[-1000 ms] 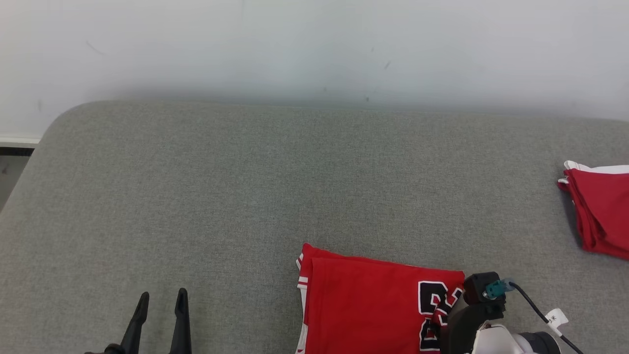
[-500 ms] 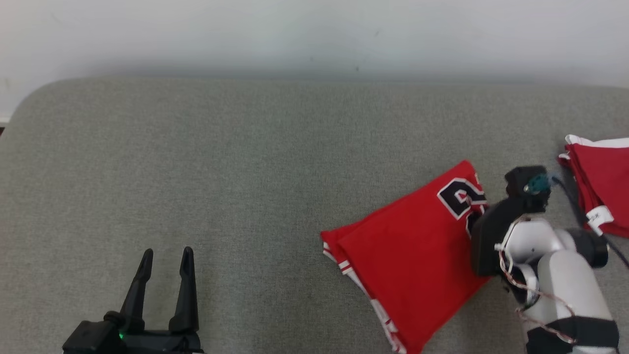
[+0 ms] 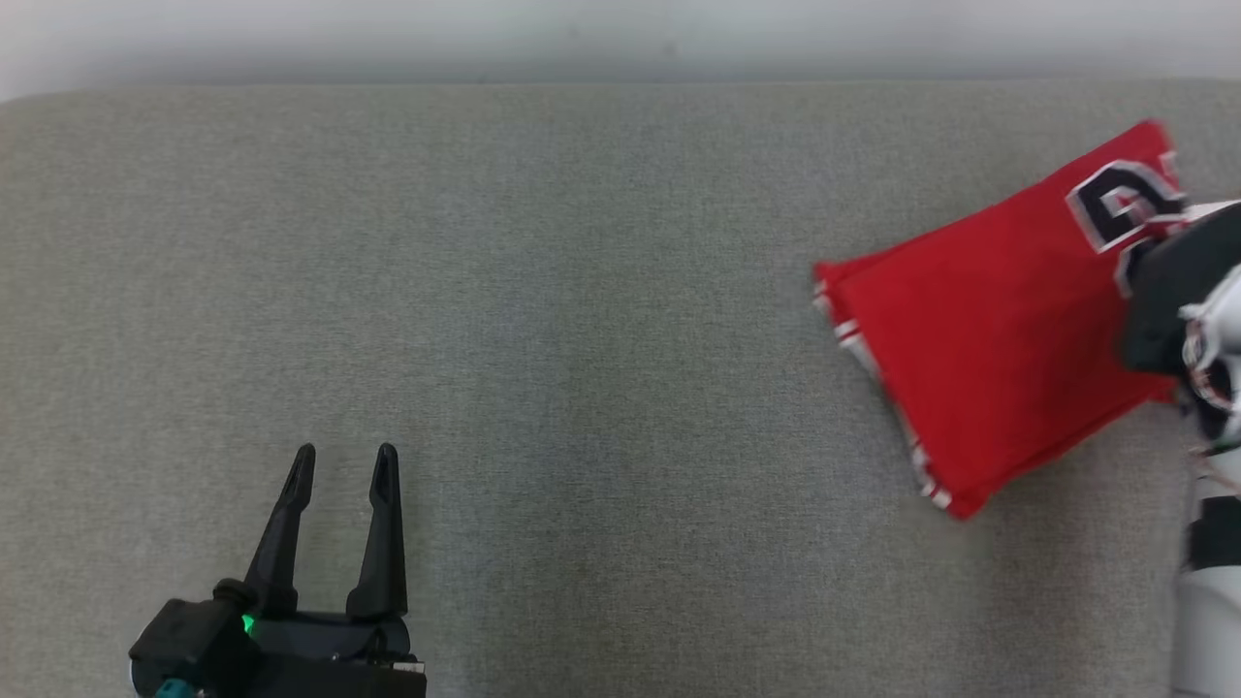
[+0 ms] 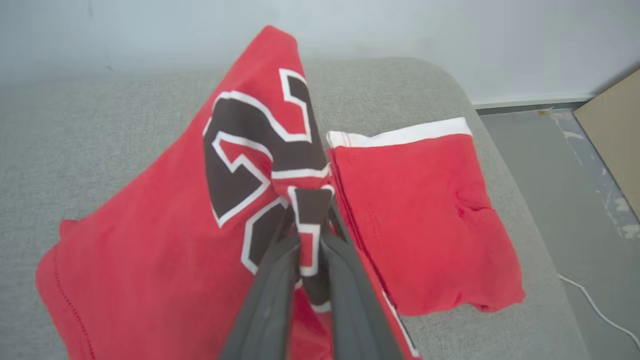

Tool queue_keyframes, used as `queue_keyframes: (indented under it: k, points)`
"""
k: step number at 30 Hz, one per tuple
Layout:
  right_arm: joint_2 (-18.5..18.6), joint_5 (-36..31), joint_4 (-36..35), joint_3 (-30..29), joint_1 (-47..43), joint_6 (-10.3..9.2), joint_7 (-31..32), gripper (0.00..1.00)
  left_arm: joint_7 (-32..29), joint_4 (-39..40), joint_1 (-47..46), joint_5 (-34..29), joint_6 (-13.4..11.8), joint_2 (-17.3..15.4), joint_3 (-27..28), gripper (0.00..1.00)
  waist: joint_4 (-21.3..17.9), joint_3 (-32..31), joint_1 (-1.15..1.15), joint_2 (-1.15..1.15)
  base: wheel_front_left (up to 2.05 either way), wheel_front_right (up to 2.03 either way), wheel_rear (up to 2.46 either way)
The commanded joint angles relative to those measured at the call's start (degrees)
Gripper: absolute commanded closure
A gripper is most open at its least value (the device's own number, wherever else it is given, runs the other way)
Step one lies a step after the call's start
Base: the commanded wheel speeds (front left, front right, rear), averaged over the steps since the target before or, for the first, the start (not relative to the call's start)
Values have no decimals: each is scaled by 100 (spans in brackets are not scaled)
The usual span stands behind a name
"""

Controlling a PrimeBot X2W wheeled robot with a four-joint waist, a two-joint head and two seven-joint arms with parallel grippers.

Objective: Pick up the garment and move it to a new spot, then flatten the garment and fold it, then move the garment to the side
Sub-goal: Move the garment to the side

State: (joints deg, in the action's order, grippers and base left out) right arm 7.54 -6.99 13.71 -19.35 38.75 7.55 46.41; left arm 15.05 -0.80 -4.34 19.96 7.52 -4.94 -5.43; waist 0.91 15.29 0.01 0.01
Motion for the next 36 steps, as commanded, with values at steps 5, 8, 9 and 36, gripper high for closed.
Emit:
queue_keyframes:
  k: [5,8,9,36]
  points:
    - [267,-96,-298,-337,144,-14,116,100,18,50,-131,-41,-8,-74,-2,0,-150,200,-1,-1,0,0,0]
    - [452,-163,-326,-467,224,-14,86,100,18,62,-205,-33,-8,-131,-54,0,-161,321,-1,-1,0,0,0]
    - [520,-197,-330,-482,255,-14,69,100,18,74,-222,-33,-8,-161,-73,0,-158,378,-1,-1,0,0,0]
    - [1862,-1557,922,-1479,418,-14,-1494,0,18,205,-720,-11,-8,-611,-384,0,105,1322,-1,-1,0,0,0]
